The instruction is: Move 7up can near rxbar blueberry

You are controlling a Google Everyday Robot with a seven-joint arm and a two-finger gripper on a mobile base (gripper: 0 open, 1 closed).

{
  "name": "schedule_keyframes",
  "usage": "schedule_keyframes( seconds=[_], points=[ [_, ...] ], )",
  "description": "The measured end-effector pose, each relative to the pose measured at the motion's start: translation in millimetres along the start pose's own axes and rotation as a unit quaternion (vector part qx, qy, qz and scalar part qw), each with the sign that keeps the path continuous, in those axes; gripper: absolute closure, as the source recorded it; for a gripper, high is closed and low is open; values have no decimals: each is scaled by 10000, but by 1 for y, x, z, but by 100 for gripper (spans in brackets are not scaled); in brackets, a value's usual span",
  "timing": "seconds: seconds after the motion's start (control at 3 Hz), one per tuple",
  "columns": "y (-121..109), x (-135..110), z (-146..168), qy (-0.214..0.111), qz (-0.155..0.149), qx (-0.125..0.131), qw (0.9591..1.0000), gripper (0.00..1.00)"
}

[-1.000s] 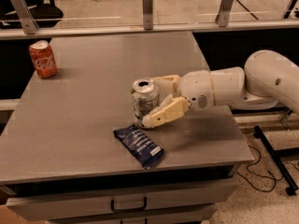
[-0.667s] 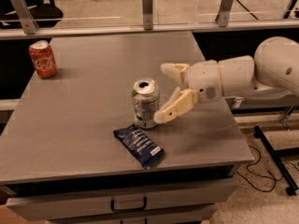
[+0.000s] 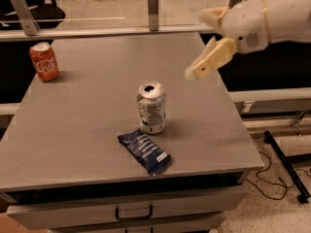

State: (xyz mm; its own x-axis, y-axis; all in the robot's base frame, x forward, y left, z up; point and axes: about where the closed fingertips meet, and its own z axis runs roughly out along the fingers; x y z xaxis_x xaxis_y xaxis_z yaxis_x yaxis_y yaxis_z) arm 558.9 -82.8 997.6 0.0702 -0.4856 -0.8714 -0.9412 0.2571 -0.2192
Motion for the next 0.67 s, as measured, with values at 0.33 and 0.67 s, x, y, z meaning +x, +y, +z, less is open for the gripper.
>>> schedule_keyframes(
  seconds=[0.33,0.67],
  points=[
    [-33,-33,-44,159,-521,823,9951,0],
    [-42,-39,-46,110,-567,1015,9932,0]
  ],
)
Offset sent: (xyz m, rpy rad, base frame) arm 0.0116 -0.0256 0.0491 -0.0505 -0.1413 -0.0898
